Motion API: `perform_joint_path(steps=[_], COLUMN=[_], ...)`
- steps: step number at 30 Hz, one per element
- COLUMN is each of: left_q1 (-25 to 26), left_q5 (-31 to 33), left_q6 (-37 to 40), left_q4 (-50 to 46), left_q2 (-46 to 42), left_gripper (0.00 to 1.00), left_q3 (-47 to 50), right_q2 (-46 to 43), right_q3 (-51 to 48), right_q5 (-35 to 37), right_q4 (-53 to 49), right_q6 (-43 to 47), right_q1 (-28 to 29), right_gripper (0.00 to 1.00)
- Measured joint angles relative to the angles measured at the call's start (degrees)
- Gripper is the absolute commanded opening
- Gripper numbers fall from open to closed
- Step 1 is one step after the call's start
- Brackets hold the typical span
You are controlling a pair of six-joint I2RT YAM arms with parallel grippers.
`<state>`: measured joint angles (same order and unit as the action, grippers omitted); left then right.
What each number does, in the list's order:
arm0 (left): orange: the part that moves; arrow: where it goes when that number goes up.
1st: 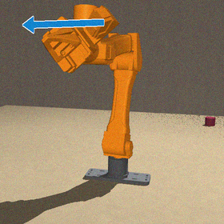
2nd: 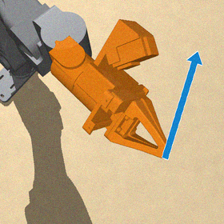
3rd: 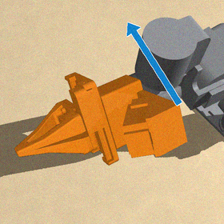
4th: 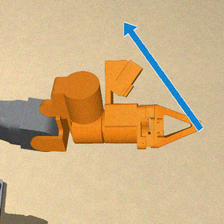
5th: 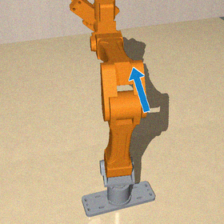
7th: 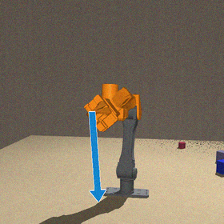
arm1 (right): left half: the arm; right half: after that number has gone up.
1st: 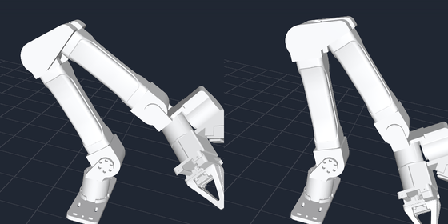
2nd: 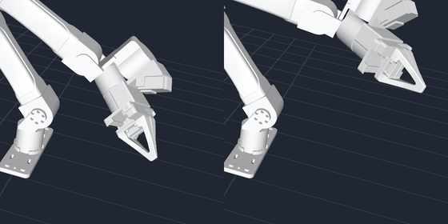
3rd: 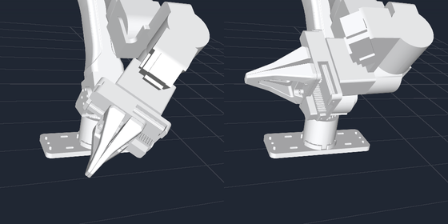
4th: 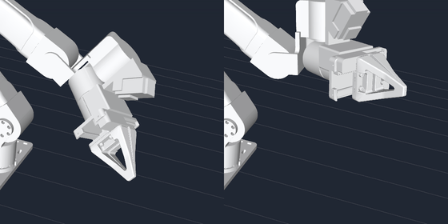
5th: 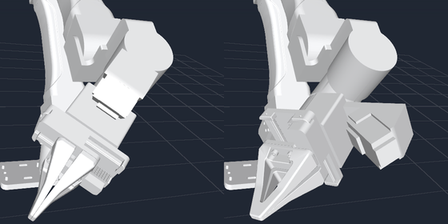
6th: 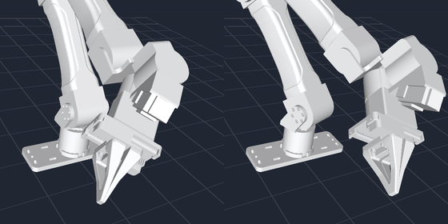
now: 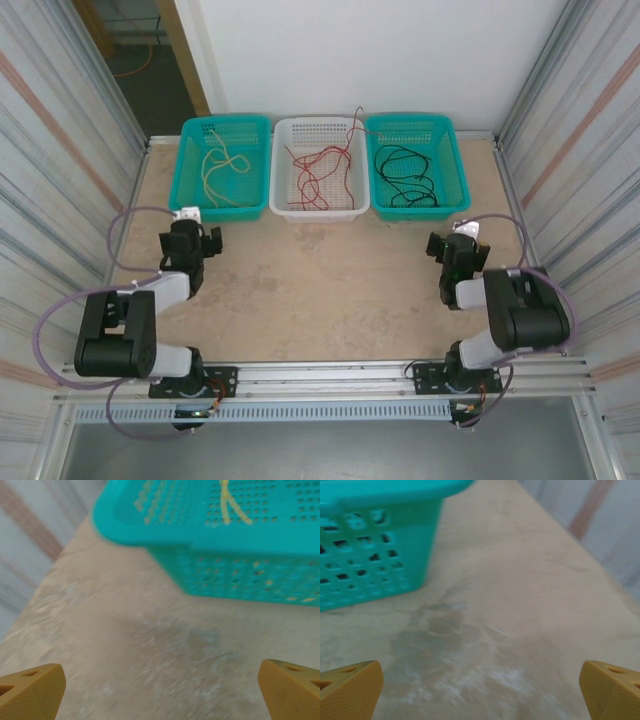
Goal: Untangle the cables
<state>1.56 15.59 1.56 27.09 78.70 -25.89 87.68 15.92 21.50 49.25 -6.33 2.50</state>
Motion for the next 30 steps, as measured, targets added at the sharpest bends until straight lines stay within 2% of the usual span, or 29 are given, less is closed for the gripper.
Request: perform_joint_path(steps=[2,4,6,8,13,23,30], left_q1=[-0.8,-0.2,1.3,1.9,0.3,1.8,0.0], left_q5=[-4.5,-5.6,-5.6,-7.2,-8.8,-8.9,-14.6], left_q6=[-0.1,0.0,0.3,0.4,0.2,0.7,1.4], left_q4=[3.5,11.0,17.9,16.8,18.1,19.0,17.9], left_q2=[0.2,1.6,5.7,8.5,9.0,8.9,8.9], left_gripper=[0.99,0.99,0.99,0.99,0.99,0.99,0.99], left_q3=[0.2,2.5,4.6,4.6,4.5,4.2,3.1], right_q2=[0.8,0.9,0.9,0.9,0.9,0.9,0.9], right_q3=[0.9,2.6,4.5,5.5,6.3,6.4,6.4], right_q5=[-8.5,-15.3,-19.1,-21.3,-21.8,-21.8,-21.8], right_q4=[-0.8,-0.5,-0.5,-0.4,-1.9,-2.7,-3.0], right_q6=[0.9,1.0,0.8,0.8,0.8,0.8,0.8], right_q1=[-2.4,-5.2,-7.1,-7.8,-5.7,-5.4,-5.4], right_gripper=[0.99,0.99,0.99,0.99,0.99,0.99,0.99])
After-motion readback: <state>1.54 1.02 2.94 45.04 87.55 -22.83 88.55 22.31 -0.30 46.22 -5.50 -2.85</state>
